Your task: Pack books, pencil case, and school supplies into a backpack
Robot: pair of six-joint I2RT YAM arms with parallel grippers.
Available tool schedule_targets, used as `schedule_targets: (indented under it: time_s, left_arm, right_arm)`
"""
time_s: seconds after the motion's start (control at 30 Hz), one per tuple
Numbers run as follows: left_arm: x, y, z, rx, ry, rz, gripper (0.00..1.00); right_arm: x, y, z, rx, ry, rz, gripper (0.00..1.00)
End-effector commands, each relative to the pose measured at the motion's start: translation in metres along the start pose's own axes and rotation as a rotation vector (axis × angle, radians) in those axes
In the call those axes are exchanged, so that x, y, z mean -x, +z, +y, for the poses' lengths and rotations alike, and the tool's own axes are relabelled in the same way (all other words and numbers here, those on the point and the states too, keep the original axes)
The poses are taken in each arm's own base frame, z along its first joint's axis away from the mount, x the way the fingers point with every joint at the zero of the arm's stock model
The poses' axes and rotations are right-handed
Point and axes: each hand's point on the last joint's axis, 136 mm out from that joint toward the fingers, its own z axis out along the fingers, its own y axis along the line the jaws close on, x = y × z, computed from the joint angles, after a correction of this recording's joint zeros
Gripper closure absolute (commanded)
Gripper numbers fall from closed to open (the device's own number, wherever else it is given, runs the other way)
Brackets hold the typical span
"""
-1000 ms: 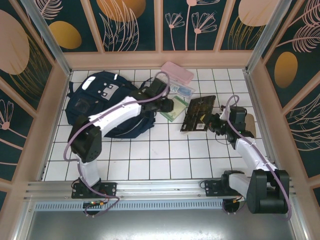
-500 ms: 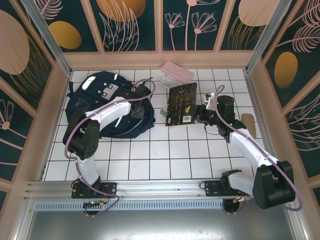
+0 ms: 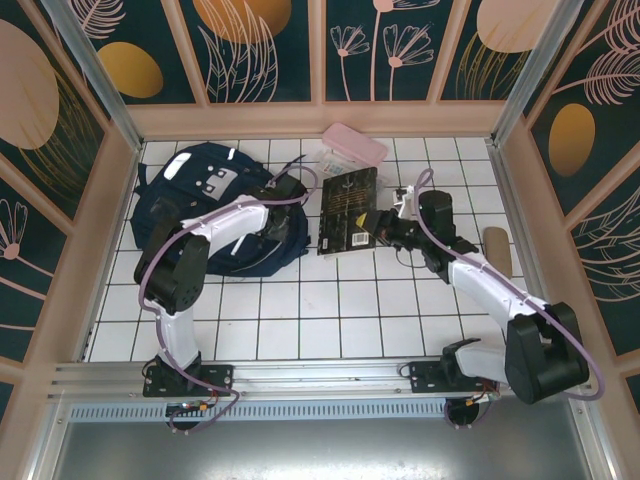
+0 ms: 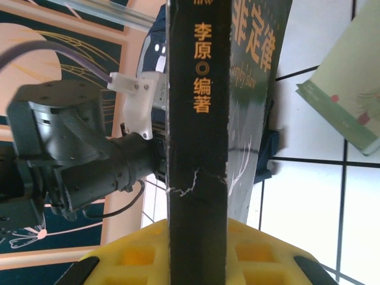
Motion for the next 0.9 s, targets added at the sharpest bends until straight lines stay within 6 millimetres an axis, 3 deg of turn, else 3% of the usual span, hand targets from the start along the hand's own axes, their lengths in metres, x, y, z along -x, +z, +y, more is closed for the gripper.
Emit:
schedule_targets:
  time_s: [0.0,0.2,0.5,0.53,0.87]
  left_arm:
    - [0.045,-0.053,0.020,-0.039,-0.092,-0.134,1.00]
    - [0.086,-0.105,0.045,-0.143,-0.200,-0.230,1.00]
    - [0.125,-0.152,0.087,-0.315,-0.361,-0.320,1.00]
    - [0.128,-0.169,0.095,-0.339,-0.378,-0.356,1.00]
    - [0.148,-0.201,0.112,-0.428,-0.436,-0.418,1.00]
  right_arm:
    - [0.020,0.007,0.048,0.151,-0.087,-0.047,1.00]
    - [0.017,0.034,0.057,0.190,-0.098,-0.004,1.00]
    - [0.010,0.085,0.079,0.282,-0.103,0.074,1.00]
    - [0.009,0.092,0.081,0.292,-0.101,0.083,1.00]
    - [-0.011,0.177,0.123,0.449,-0.084,0.202,1.00]
